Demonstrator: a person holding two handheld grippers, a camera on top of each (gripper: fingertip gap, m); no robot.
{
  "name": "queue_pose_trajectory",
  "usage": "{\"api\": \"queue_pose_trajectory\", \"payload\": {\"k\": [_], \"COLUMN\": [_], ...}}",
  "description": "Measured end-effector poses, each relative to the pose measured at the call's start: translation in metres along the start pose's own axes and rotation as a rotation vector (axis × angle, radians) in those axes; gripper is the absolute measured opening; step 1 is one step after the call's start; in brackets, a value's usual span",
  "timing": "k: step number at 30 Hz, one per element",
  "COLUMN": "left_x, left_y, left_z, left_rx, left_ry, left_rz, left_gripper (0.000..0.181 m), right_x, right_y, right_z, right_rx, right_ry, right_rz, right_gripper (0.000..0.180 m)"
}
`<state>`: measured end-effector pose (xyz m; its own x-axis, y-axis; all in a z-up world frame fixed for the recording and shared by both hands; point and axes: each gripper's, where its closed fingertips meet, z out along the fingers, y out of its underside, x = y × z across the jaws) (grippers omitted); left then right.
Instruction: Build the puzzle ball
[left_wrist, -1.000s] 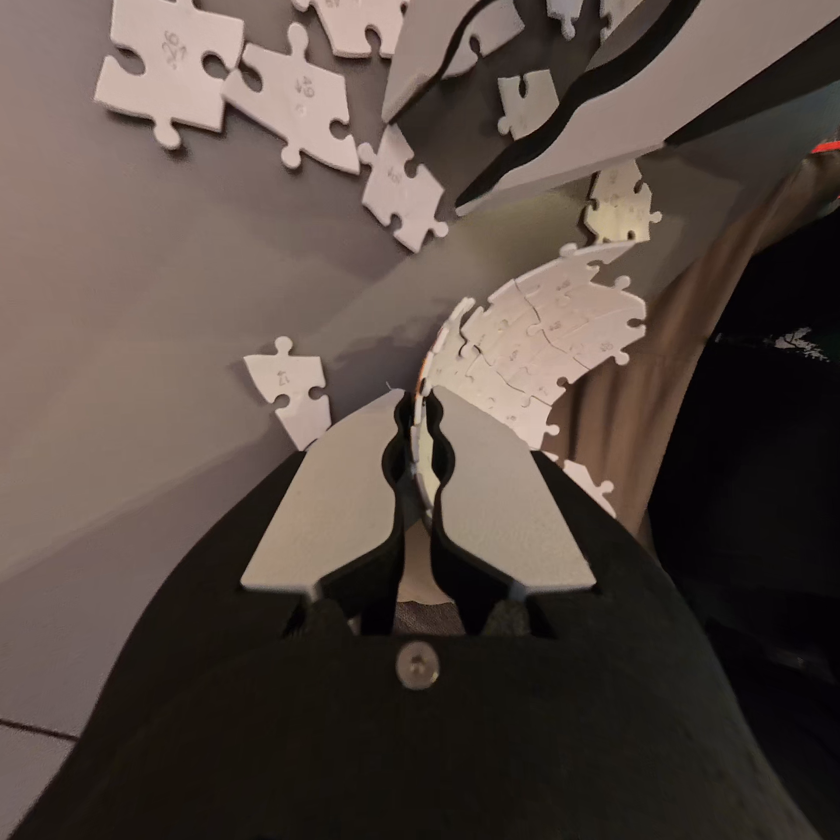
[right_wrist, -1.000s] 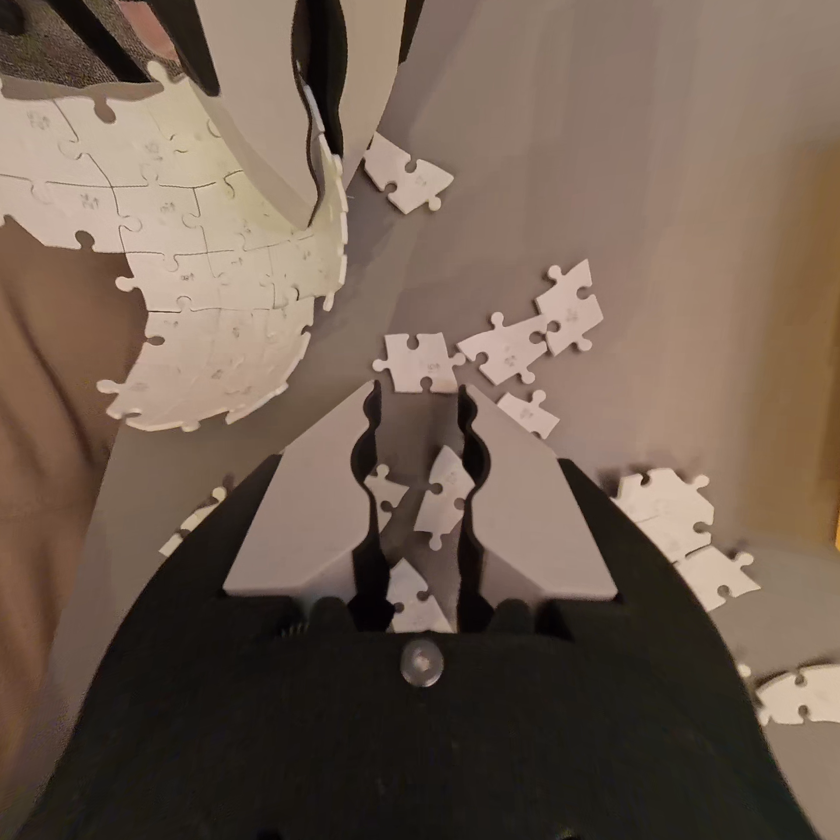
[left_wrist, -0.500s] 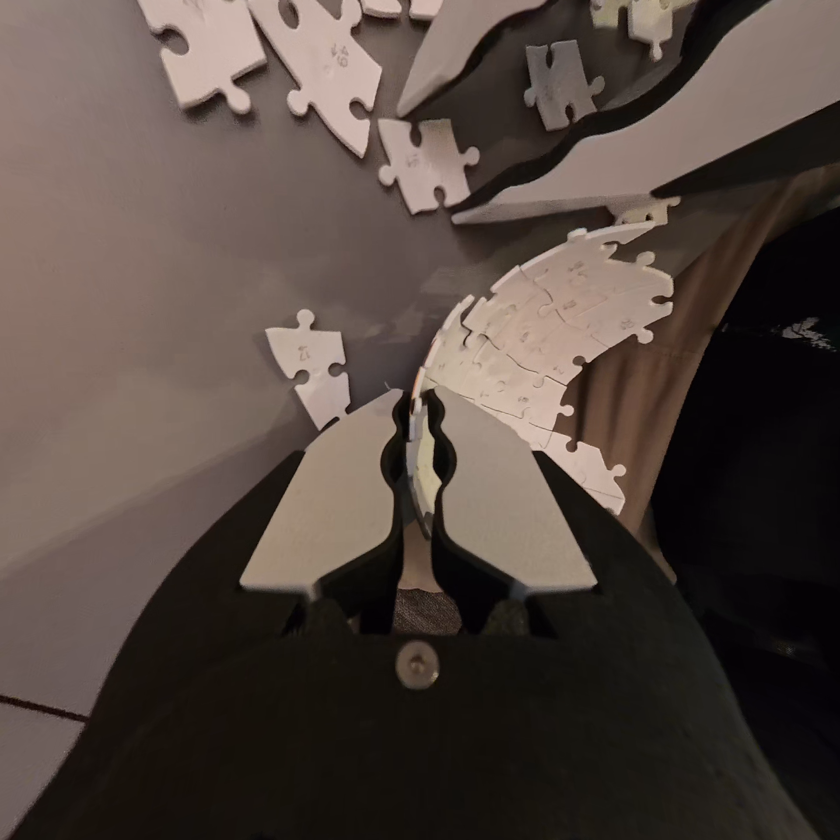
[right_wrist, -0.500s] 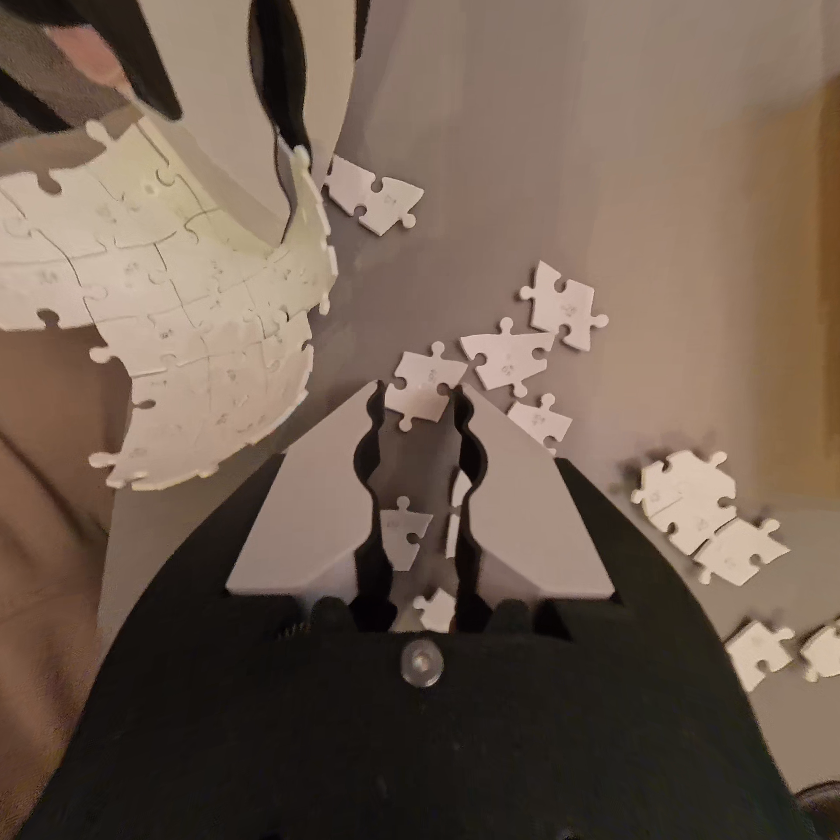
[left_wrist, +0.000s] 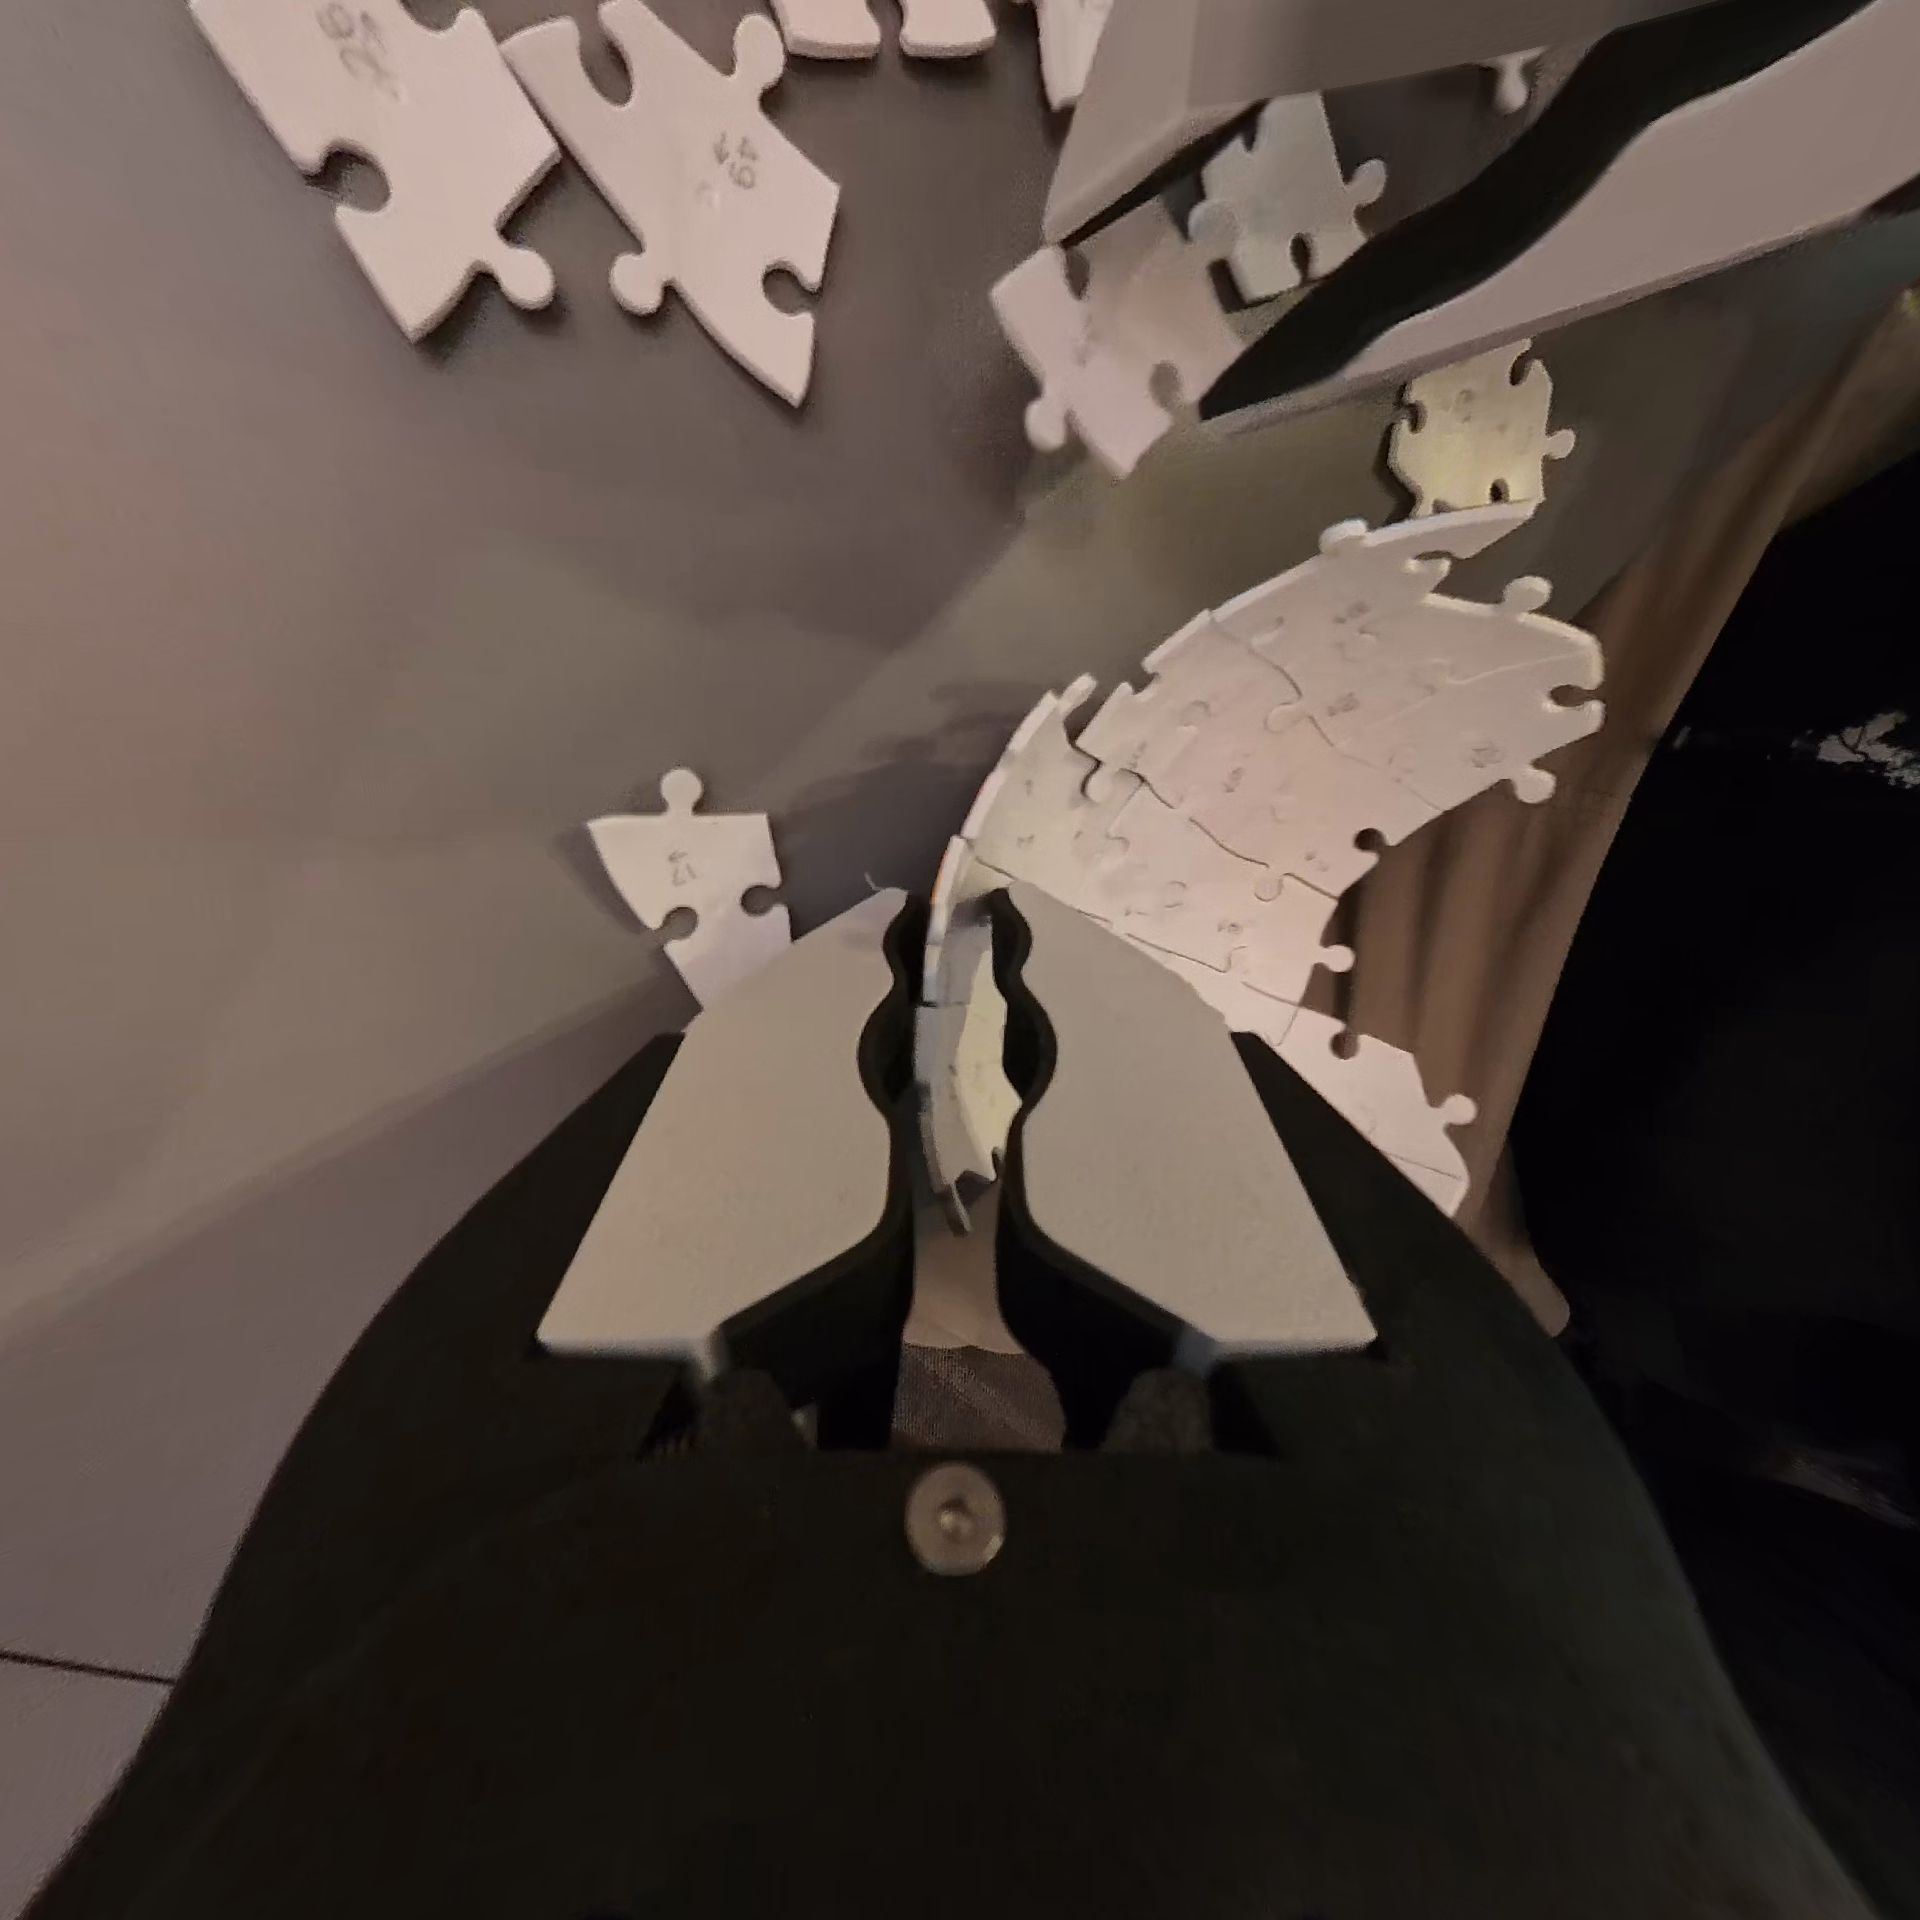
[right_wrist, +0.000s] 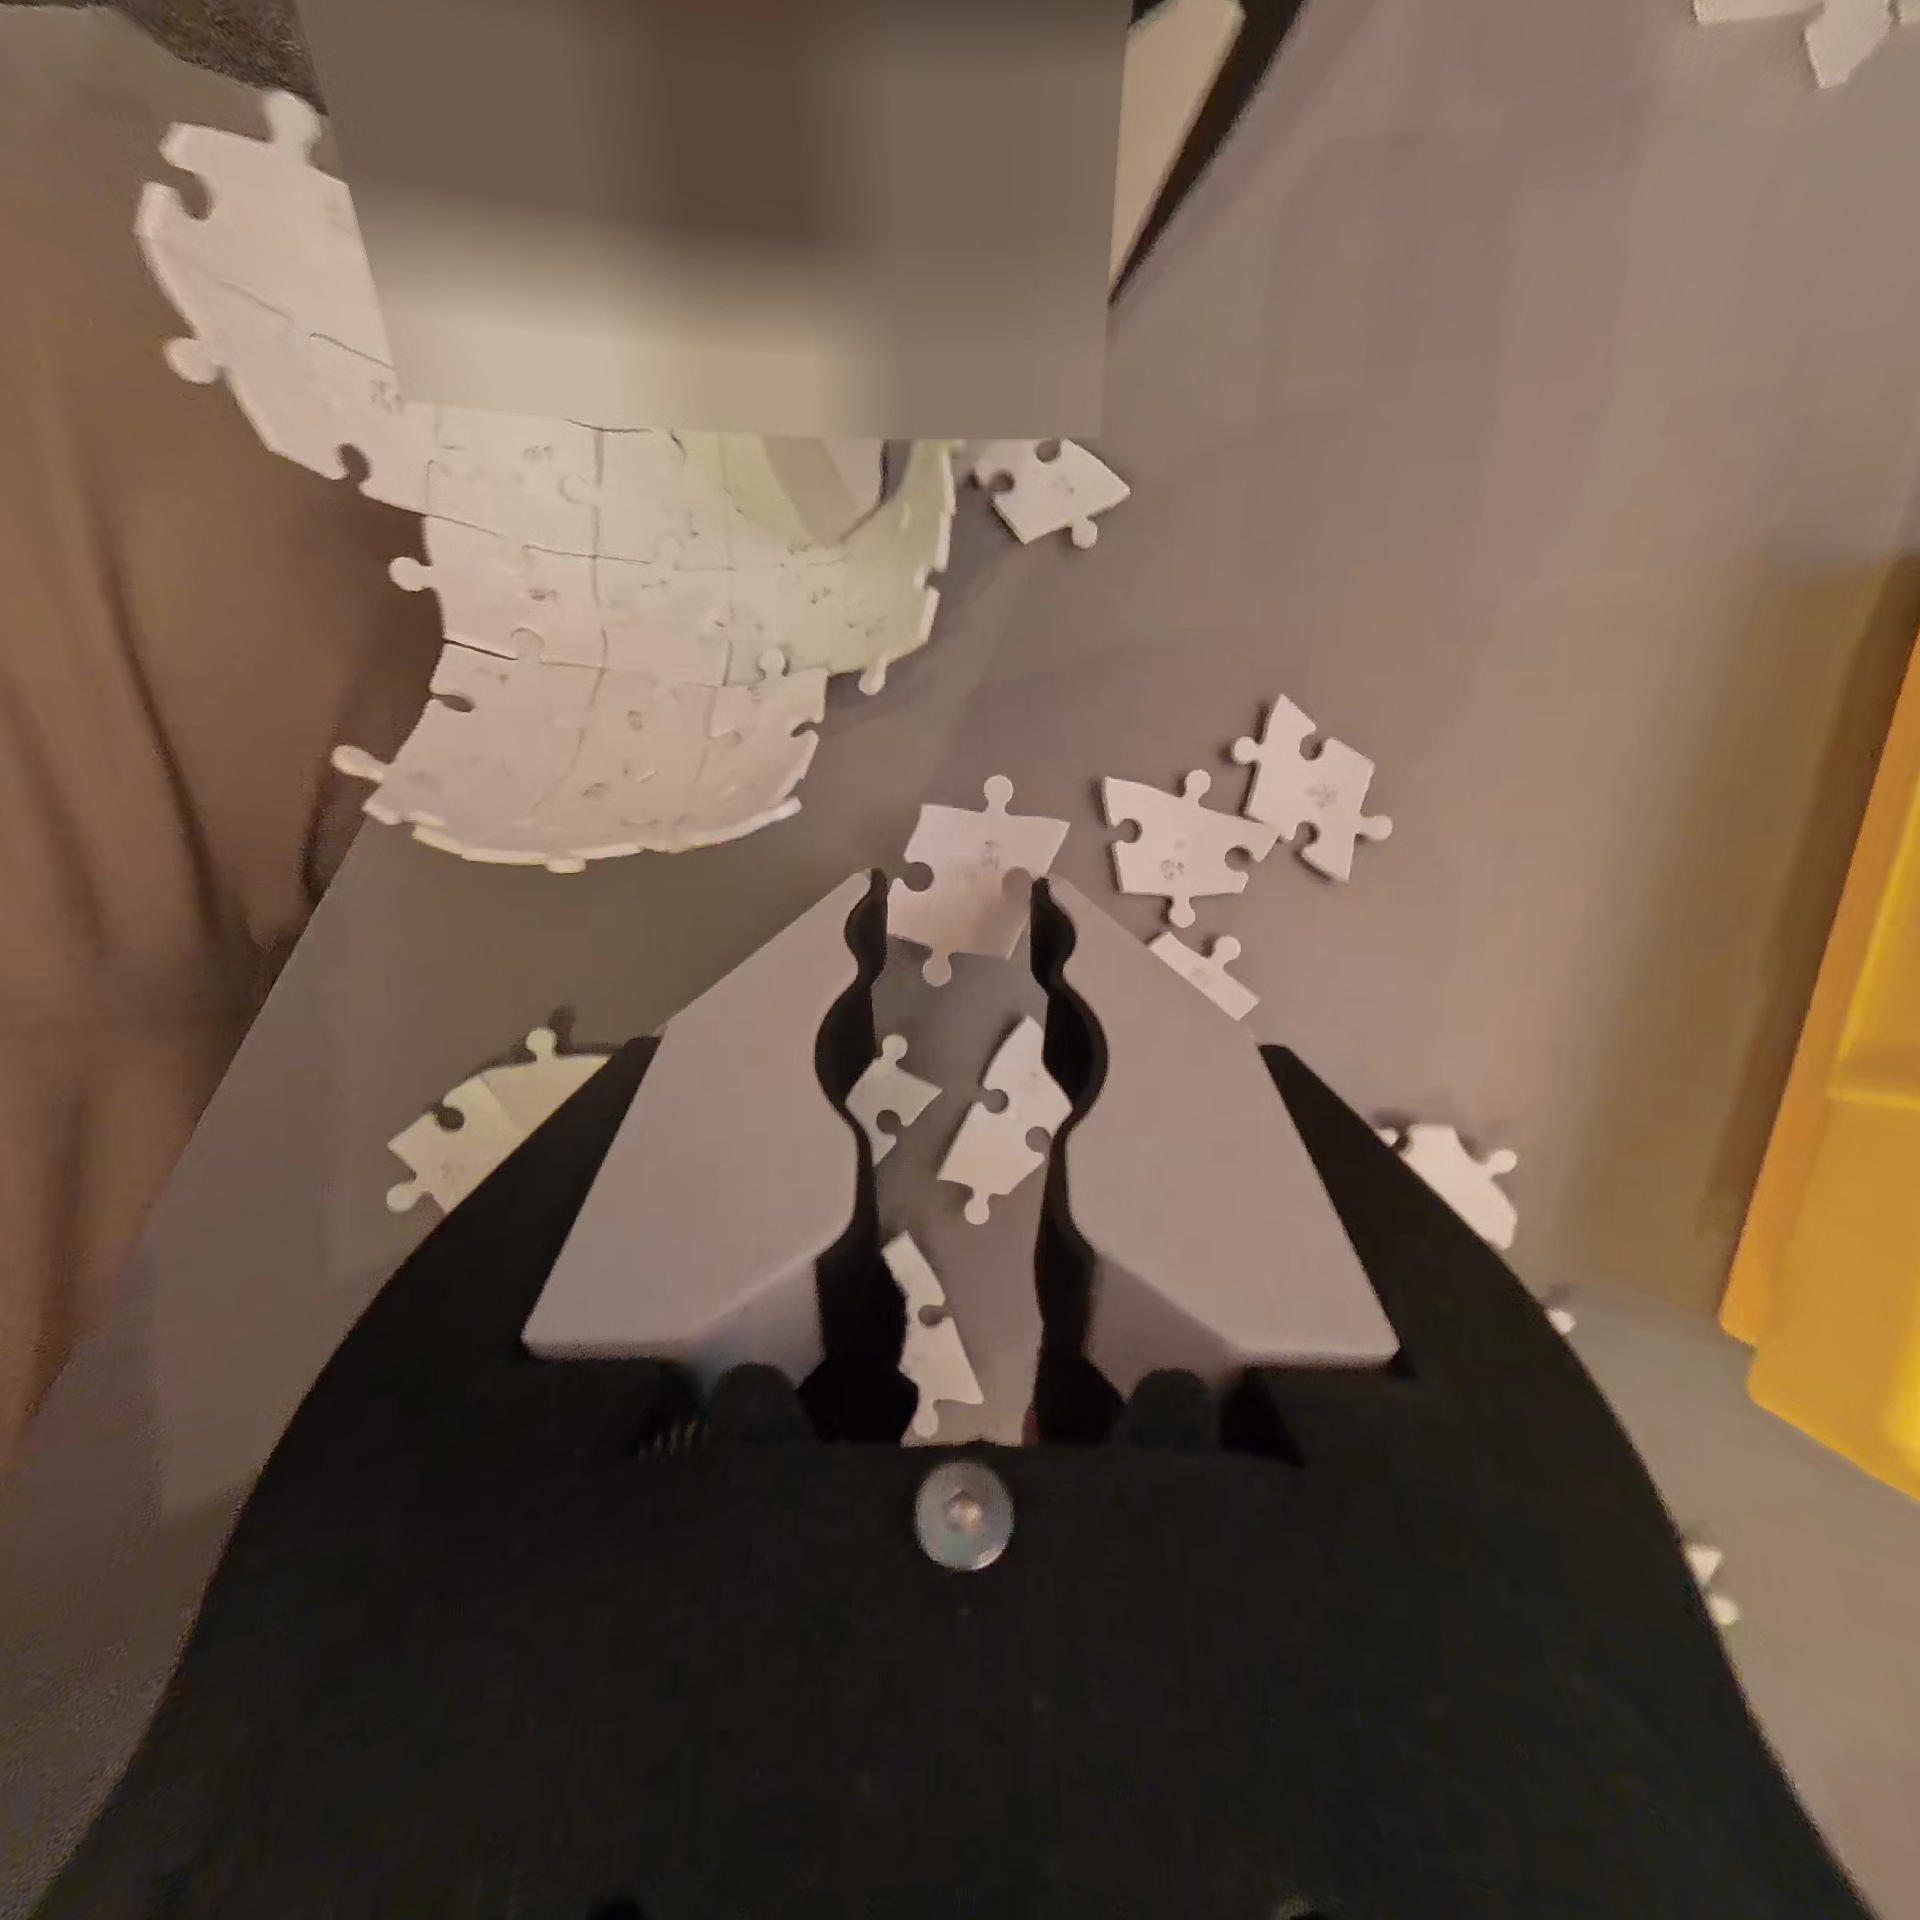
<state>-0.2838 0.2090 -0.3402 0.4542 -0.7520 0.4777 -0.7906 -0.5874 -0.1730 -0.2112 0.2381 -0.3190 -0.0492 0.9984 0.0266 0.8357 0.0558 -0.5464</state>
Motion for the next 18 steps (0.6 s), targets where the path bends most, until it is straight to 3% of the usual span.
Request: {"api": "queue_pose_trajectory", "payload": {"k": [6, 18], "left_x": [-0.002, 0.000], "left_y": [-0.007, -0.011], "left_z": [-0.002, -0.024], "left_rx": [-0.016, 0.069], "left_ry": [-0.045, -0.150], "left_rz": [0.027, 0.048], "left_gripper": [0.023, 0.052], "right_x": [-0.004, -0.028], "right_y": [-0.013, -0.008], "right_z": [-0.013, -0.012], "right_rx": [-0.028, -0.044], "right_ry": [-0.072, -0.159], "right_rz": [-0.168, -0.279], "right_gripper": [0.026, 0.026]}}
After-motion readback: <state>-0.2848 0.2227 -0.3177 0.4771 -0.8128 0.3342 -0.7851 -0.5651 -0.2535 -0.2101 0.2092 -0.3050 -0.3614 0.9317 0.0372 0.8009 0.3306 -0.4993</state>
